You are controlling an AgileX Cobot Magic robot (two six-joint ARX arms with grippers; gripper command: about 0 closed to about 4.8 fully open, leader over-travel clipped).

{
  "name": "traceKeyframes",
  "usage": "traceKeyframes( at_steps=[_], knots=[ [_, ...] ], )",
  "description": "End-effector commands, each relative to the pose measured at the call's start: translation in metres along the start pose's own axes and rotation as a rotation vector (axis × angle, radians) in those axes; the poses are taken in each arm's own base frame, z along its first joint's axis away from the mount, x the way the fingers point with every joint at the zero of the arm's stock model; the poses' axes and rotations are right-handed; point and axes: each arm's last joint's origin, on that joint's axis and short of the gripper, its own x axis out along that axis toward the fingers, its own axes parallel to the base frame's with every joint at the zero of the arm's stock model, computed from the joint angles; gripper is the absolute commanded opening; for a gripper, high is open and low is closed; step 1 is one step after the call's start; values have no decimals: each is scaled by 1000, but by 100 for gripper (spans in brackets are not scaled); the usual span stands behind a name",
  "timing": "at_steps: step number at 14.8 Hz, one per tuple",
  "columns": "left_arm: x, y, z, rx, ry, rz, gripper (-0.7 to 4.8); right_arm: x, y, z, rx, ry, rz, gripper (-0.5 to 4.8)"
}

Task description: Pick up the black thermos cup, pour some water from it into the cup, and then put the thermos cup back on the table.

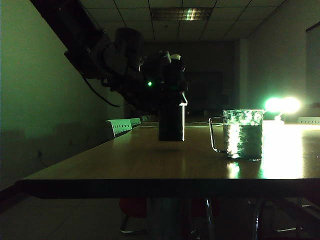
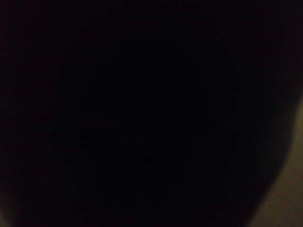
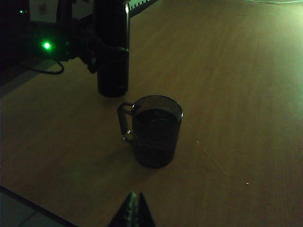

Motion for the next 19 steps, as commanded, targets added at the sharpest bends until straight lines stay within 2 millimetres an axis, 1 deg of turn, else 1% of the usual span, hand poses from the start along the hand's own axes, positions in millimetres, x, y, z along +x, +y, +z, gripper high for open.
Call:
traceKeyframes(
  at_steps=[1,3,5,6,7,8,10,13,15,17,19],
  knots=[
    [1,-1,5,11,-51,-10,309,-1,0,3,-8,-19,-1,-5],
    [3,0,-1,7,-36,-10,309,-1,0,3,-8,-19,-1,-5],
    [4,0,-3,-3,-34,-11,309,-1,0,3,-8,-19,-1,-5],
    [4,-1,-3,-2,-33,-28,320,-1,0,3,-8,-19,-1,-5],
    [4,-1,-3,1,-33,-49,383,-1,0,3,-8,-19,-1,-5],
    [4,-1,-3,1,-32,-55,425,-1,0,3,-8,-19,-1,-5],
    [4,-2,-4,-3,-14,-55,472,-1,0,3,-8,-19,-1,-5],
    [0,-2,-1,-9,38,-55,472,-1,0,3,-8,-19,-1,-5],
    [-2,-3,1,-12,48,-81,479,-1,0,3,-8,-19,-1,-5],
    [-5,-5,2,-9,94,-108,479,-1,0,3,-8,-20,-1,-5],
    [-13,-5,10,15,132,-107,479,-1,0,3,-8,-20,-1,-5]
  ],
)
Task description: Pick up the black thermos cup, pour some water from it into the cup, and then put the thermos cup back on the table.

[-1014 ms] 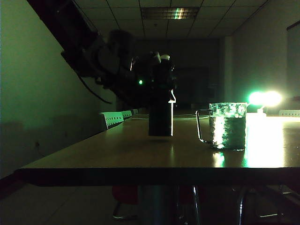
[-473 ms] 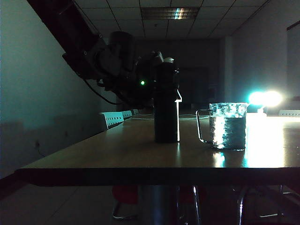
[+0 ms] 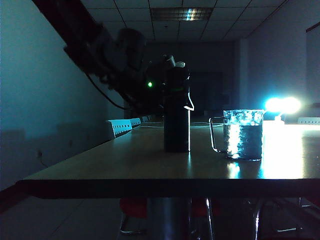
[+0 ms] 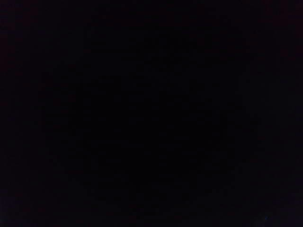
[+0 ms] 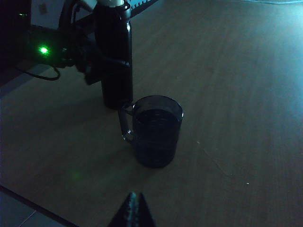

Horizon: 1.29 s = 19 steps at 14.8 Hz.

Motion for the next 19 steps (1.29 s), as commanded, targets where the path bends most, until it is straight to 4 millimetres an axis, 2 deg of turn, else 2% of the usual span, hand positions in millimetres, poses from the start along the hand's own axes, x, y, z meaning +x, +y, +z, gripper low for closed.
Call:
traceKeyframes(
  at_steps=[1,4,6,7,8,9,12,15,17,19],
  knots=[
    [-14,-2,16,41,29,-4,479,-1,0,3,-8,-21,-1,-5],
    [-27,-5,23,25,113,-8,479,-1,0,3,-8,-22,-1,-5],
    [-42,-8,32,9,183,-1,477,-1,0,3,-9,-24,-1,-5],
    [-55,-11,41,3,213,2,352,-1,0,4,-10,-26,-1,-5],
    [-69,-14,51,0,230,1,133,-1,0,5,-14,-40,-4,-5],
    [-86,-18,63,-5,244,-1,3,-1,0,7,-21,-63,-6,-5],
    [-147,-32,99,-18,265,-4,-7,-6,1,8,-19,-102,-10,-5],
    [-214,-62,134,81,193,68,-7,-6,3,-11,4,-111,-18,-5],
    [-254,-83,142,123,107,101,-7,-5,2,-34,5,-119,-81,-5],
    [-290,-95,132,138,45,133,-7,-6,2,-52,-1,-157,-167,-5]
  ],
)
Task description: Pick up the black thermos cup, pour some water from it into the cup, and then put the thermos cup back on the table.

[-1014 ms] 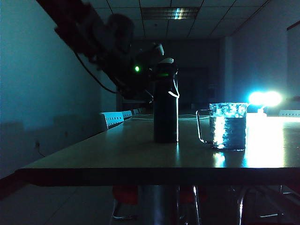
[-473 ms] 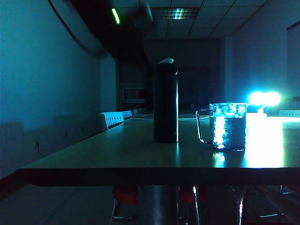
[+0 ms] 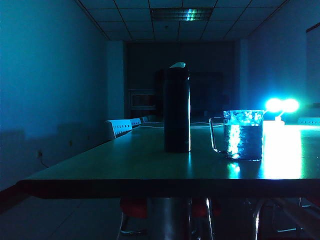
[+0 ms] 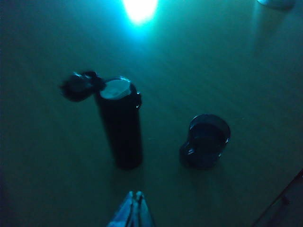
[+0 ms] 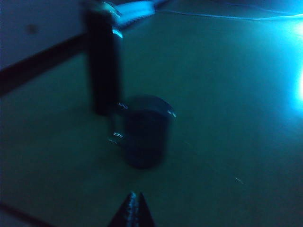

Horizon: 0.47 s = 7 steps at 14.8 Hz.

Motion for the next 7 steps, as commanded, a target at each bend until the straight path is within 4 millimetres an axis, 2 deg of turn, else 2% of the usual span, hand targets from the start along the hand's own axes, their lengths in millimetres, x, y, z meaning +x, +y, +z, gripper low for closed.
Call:
traceKeyframes(
  at_steps=[1,5,7],
  knots=[
    [-42,-11,-23,15,-45,69,-7,-4,-2,-17,-8,-70,-137,-5],
    [-90,-13,-71,-68,-222,75,-7,-11,0,-18,-18,-133,-146,-5],
    [-95,-15,-99,-82,-216,73,-7,-11,0,-18,-17,-128,-146,-5]
  ],
)
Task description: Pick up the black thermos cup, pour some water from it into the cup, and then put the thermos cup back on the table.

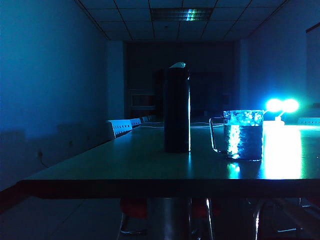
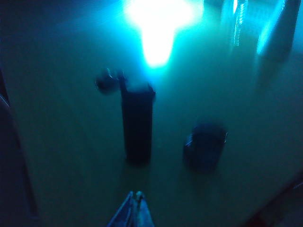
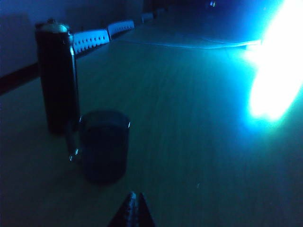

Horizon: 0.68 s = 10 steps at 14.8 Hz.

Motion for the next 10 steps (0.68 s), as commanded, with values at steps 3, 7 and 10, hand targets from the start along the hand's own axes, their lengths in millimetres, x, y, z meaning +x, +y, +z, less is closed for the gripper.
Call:
traceKeyframes(
  at_steps=[3,7,10],
  knots=[
    [1,-2,-63,-55,-10,0,-7,-1,0,2,2,-11,-4,-5],
    [10,-3,-84,-74,-56,2,-7,-1,0,2,2,-10,-4,-5],
    [14,7,-110,-81,-39,70,-7,-1,0,2,2,-10,-6,-5]
  ],
)
